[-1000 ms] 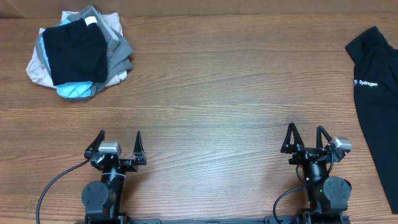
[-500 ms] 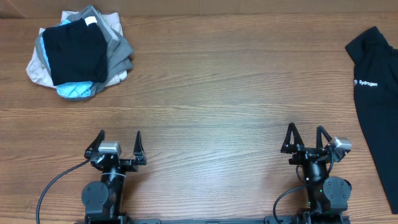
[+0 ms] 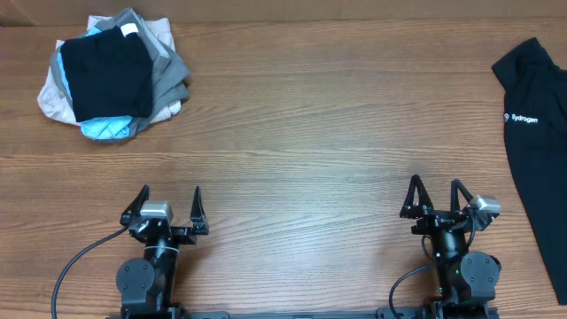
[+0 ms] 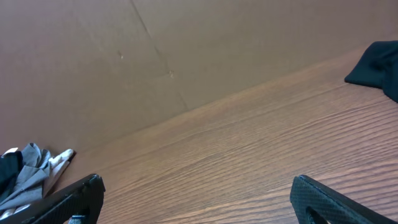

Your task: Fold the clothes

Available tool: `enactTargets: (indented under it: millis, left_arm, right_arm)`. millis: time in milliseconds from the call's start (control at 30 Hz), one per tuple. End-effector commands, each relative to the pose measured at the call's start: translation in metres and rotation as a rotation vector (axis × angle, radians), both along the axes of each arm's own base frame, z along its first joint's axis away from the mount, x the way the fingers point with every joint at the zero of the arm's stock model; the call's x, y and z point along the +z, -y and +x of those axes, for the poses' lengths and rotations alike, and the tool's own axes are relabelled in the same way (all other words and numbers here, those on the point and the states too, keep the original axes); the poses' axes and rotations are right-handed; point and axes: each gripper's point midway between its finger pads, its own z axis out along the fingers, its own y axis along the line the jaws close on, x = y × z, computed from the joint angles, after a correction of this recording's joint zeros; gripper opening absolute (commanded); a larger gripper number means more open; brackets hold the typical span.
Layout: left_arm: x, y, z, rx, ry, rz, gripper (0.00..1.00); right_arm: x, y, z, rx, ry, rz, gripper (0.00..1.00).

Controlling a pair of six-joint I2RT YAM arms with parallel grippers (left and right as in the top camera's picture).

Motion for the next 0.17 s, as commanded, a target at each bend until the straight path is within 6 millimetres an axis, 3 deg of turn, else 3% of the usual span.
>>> enactTargets:
  millis: [0,133]
  left_arm:
    - [0.0005,-0.0027,-0.0003,0.013,0.007,-0.002,1.00]
    - [0.0005,-0.0027,-0.0003,0.013,0.007,-0.002,1.00]
  right_arm:
    - [-0.0012,-0.0011,-0.0001,0.003,0.007,-0.011,1.00]
    - [-0.0012,-0.0011,-0.0001,0.003,0.007,-0.011,1.00]
